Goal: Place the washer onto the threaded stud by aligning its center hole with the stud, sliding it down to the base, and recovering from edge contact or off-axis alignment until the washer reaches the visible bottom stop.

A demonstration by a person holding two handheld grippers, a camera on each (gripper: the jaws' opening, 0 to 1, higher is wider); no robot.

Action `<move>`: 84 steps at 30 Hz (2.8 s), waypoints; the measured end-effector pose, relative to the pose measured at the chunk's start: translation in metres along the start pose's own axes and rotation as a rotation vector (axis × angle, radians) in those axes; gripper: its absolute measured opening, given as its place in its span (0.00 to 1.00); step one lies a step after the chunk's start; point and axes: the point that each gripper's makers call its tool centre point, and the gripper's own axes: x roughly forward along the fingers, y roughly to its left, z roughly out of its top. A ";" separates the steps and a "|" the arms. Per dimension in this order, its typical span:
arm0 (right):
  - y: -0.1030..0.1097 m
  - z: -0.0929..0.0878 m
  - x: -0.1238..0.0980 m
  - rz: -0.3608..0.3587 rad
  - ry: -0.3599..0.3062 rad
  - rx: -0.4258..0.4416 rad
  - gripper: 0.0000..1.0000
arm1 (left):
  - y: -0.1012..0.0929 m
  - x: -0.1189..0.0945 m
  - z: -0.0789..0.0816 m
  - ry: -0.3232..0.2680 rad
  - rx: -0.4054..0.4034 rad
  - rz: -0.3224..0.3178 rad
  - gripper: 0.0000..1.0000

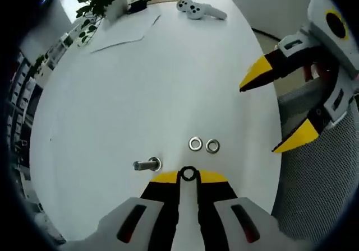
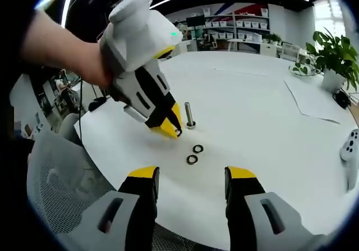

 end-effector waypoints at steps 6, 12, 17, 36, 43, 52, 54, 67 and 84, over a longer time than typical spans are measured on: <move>0.001 0.000 0.000 0.001 -0.001 0.001 0.49 | 0.012 -0.015 0.004 -0.031 0.006 0.025 0.08; 0.001 0.000 0.000 0.001 -0.002 0.001 0.49 | 0.022 -0.022 0.005 -0.034 0.012 0.043 0.08; 0.000 0.000 0.000 0.000 -0.002 0.002 0.49 | 0.029 -0.025 0.009 -0.042 0.021 0.056 0.08; -0.001 0.000 -0.001 -0.005 -0.005 0.005 0.49 | 0.042 -0.017 0.015 -0.022 0.061 0.068 0.08; -0.001 0.001 0.000 -0.005 -0.004 0.005 0.49 | 0.043 -0.013 0.016 -0.016 0.068 0.063 0.08; -0.002 0.000 0.000 -0.010 -0.004 0.008 0.49 | 0.042 0.001 0.012 0.015 0.074 0.038 0.08; -0.002 0.000 0.000 -0.010 -0.003 0.009 0.49 | 0.042 0.004 0.009 0.033 0.072 0.029 0.08; -0.003 0.000 0.000 -0.012 -0.001 0.008 0.49 | 0.041 0.019 -0.009 0.103 0.059 0.002 0.08; -0.003 0.000 0.000 -0.014 -0.001 0.007 0.48 | 0.038 0.026 -0.021 0.139 0.035 -0.021 0.09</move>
